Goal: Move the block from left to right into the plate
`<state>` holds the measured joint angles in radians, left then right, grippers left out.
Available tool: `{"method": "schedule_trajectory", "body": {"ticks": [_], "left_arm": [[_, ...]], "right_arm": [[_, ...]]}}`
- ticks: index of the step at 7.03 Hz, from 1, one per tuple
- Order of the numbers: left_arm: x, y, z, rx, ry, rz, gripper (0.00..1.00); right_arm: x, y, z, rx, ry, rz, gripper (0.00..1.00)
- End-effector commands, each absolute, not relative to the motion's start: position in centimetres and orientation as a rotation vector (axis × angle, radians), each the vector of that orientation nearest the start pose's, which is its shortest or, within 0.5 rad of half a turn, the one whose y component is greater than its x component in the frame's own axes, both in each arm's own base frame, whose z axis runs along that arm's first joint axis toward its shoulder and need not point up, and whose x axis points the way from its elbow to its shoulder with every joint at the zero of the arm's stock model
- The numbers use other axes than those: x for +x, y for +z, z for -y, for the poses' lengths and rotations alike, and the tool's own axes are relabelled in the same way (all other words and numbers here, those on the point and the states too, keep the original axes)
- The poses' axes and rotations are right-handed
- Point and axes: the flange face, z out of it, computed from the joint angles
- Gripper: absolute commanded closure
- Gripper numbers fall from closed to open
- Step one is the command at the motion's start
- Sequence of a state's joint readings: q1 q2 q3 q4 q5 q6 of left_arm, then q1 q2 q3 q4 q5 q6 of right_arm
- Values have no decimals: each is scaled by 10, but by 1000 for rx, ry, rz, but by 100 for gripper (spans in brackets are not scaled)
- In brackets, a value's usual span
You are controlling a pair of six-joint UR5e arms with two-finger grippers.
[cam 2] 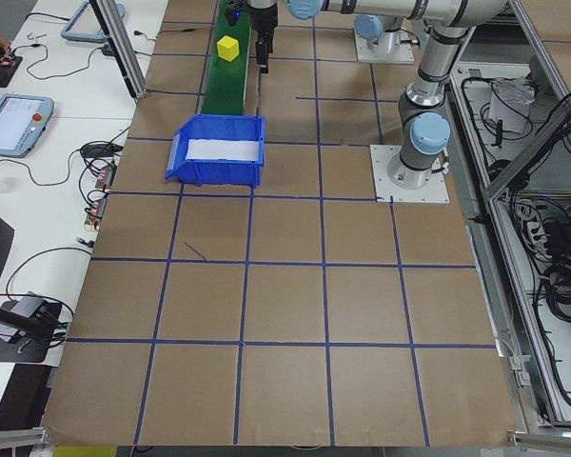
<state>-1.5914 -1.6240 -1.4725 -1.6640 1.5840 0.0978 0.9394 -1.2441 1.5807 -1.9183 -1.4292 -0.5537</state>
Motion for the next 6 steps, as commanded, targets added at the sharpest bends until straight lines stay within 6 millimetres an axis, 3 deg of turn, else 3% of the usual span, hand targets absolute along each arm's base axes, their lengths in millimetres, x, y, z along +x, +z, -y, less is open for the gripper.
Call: {"method": "schedule_trajectory", "body": {"ticks": [1, 2, 3, 5, 6], "left_arm": [[-149, 504, 500, 192, 63, -3118, 0], [-149, 507, 499, 187, 51, -3121, 0], [-151, 510, 496, 187, 41, -3124, 0], [-146, 502, 496, 183, 65, -3121, 0], [-145, 498, 495, 183, 77, -3122, 0]], "right_arm": [[-152, 343, 613, 274, -156, -2912, 0], [-130, 343, 626, 362, -211, -2811, 0], [-122, 332, 637, 486, -219, -2774, 0], [-68, 336, 649, 505, -242, -2764, 0], [-60, 335, 655, 542, -278, -2751, 0]]}}
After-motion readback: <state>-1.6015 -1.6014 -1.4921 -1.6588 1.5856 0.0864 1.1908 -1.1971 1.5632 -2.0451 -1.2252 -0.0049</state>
